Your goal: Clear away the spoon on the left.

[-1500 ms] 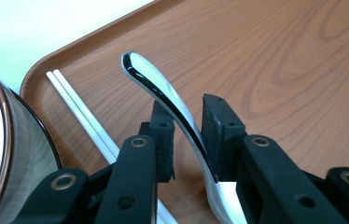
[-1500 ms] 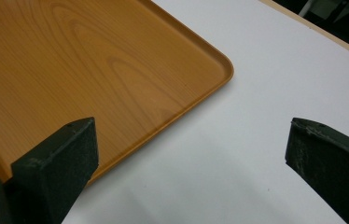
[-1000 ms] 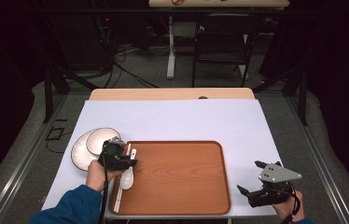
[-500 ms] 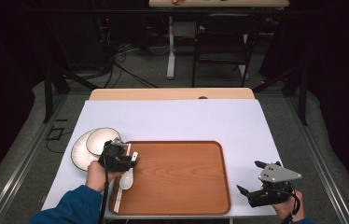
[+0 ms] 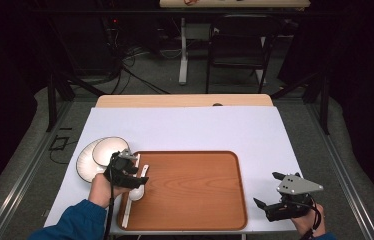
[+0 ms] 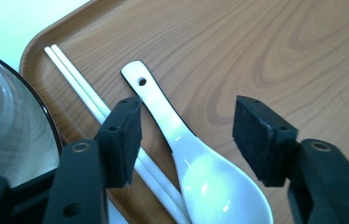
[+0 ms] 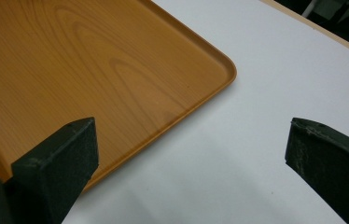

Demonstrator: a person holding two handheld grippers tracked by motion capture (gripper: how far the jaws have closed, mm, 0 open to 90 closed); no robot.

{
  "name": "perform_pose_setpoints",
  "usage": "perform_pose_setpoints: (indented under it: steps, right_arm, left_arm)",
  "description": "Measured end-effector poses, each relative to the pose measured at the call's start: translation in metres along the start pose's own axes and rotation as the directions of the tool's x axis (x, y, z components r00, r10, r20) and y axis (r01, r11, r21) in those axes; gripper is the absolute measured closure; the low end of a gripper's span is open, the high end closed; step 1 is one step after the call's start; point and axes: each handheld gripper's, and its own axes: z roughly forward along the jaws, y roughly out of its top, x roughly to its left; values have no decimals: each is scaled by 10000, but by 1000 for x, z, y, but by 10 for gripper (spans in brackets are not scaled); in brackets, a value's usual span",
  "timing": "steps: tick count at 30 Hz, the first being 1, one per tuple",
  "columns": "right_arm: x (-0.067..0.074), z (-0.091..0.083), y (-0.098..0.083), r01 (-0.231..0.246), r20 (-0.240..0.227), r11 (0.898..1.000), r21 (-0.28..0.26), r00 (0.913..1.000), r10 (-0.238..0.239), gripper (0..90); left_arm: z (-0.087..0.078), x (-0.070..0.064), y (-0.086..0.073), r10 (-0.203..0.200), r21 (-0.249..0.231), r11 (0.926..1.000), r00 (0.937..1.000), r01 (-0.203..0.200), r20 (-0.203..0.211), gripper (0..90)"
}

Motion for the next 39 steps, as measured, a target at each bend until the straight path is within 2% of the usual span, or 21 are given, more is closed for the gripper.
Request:
perform_pose_setpoints:
  steps: [6, 11, 16, 23, 25, 31, 39]
  right_arm:
    - [0, -1, -1, -48, 33, 10000, -46, 10000, 48, 19]
    - [-1, 0, -1, -141, 22, 9999, -33, 9999, 141, 17]
    - [-1, 0, -1, -106, 172, 9999, -35, 9998, 107, 13]
    - [-3, 0, -2, -247, 106, 9997, -79, 9996, 248, 0]
    - [-3, 0, -2, -278, 53, 9996, -52, 9996, 279, 0]
    - [-3, 1, -2, -241, -12, 9997, -63, 9997, 241, 0]
    - [-2, 1, -1, -180, -72, 9998, -28, 9998, 180, 0]
  left_arm:
    - [-19, -5, 1, 343, -450, 9984, 9993, -349, -158, 316]
    - [-32, -6, 2, 478, -809, 9955, 9987, -491, -186, 244]
    - [-43, -6, 1, 540, -1148, 9916, 9975, -588, -445, 193]
    - [-57, 4, -3, 278, -1587, 9866, 9977, -374, -621, 145]
    - [-61, 7, -5, 203, -1655, 9856, 9965, -337, -816, 134]
    - [-72, 19, -11, -324, -1921, 9813, 9933, 105, -1112, 59]
    - [-76, 32, -18, -814, -1919, 9798, 9884, 558, -1284, 6]
